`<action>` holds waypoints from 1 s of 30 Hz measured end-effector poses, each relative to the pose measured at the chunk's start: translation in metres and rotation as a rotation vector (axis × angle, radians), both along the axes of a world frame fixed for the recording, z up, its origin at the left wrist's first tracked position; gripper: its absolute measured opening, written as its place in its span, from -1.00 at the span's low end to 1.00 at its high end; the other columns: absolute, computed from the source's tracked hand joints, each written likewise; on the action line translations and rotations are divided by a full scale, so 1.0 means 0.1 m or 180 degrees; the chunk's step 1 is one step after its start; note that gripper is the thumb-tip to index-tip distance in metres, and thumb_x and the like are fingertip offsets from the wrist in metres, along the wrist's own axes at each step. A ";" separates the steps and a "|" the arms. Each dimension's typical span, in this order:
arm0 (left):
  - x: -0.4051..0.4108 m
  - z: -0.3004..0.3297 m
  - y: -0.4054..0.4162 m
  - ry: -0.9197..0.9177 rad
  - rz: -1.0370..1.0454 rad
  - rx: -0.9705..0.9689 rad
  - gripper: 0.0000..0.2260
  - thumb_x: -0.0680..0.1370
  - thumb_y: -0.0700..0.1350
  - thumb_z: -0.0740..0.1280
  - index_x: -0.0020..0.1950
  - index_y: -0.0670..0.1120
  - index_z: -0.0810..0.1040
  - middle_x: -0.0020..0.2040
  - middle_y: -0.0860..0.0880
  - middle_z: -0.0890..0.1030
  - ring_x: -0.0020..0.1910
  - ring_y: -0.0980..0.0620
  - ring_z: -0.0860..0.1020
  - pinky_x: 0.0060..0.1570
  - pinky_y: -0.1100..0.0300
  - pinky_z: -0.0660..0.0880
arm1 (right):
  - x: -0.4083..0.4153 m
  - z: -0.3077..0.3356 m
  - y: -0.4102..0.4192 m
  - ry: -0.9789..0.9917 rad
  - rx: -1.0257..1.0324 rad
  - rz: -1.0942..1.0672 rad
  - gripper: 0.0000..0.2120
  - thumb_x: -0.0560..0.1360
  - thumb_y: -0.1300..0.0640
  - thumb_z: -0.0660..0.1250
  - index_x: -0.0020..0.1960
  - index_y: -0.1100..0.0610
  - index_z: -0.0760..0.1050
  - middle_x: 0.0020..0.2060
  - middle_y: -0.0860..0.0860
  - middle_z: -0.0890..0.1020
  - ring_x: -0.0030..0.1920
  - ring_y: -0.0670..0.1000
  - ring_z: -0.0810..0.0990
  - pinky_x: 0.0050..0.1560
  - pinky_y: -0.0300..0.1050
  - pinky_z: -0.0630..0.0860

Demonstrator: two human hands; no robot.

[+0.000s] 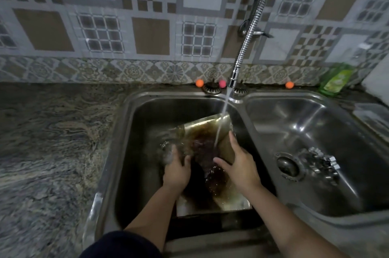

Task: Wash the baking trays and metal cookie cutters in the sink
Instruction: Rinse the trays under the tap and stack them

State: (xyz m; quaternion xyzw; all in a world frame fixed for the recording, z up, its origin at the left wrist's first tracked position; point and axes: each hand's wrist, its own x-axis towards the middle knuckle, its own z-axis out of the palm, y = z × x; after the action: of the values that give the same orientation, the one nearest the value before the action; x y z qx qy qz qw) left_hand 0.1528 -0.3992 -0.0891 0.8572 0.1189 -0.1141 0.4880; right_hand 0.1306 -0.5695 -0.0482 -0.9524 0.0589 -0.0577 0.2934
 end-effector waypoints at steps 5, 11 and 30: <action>-0.11 0.31 0.05 -0.0956 0.0218 -0.0994 -0.52 0.66 -0.02 0.09 0.55 0.14 0.03 0.44 0.06 0.30 0.42 0.08 0.26 0.33 0.21 0.20 | 0.07 0.04 -0.11 -0.0342 0.0604 0.0212 -0.11 0.43 -0.16 0.40 0.56 -0.10 -0.07 0.40 0.03 0.43 0.37 0.03 0.41 0.33 -0.15 0.34; -0.23 0.46 0.13 -0.1320 0.0424 -0.1138 -0.48 0.64 -0.17 0.15 0.50 0.24 0.10 0.22 0.25 0.41 0.11 0.41 0.41 0.24 0.29 0.31 | 0.17 -0.06 0.05 0.0978 0.0235 0.0389 -0.33 0.54 -0.32 0.04 0.52 -0.26 -0.22 0.54 0.05 -0.04 0.50 0.17 0.16 0.40 0.10 0.26; -0.39 0.60 -0.04 -0.2731 -0.0719 0.1081 -0.18 0.52 -0.35 0.20 0.52 0.29 -0.15 0.52 0.13 0.17 0.34 0.02 0.43 0.11 0.11 0.55 | 0.68 1.24 0.41 0.1250 0.4690 0.0055 -0.67 0.43 0.07 0.38 0.15 0.17 0.55 0.00 0.18 0.66 -0.04 0.18 0.65 0.10 0.10 0.54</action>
State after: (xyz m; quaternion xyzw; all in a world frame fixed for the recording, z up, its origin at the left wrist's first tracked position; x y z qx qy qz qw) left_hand 0.1136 -0.4032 -0.0291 0.9021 -0.1703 0.2189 0.3306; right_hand 0.1991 -0.5284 0.0759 -0.5036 0.1258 0.1693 0.8378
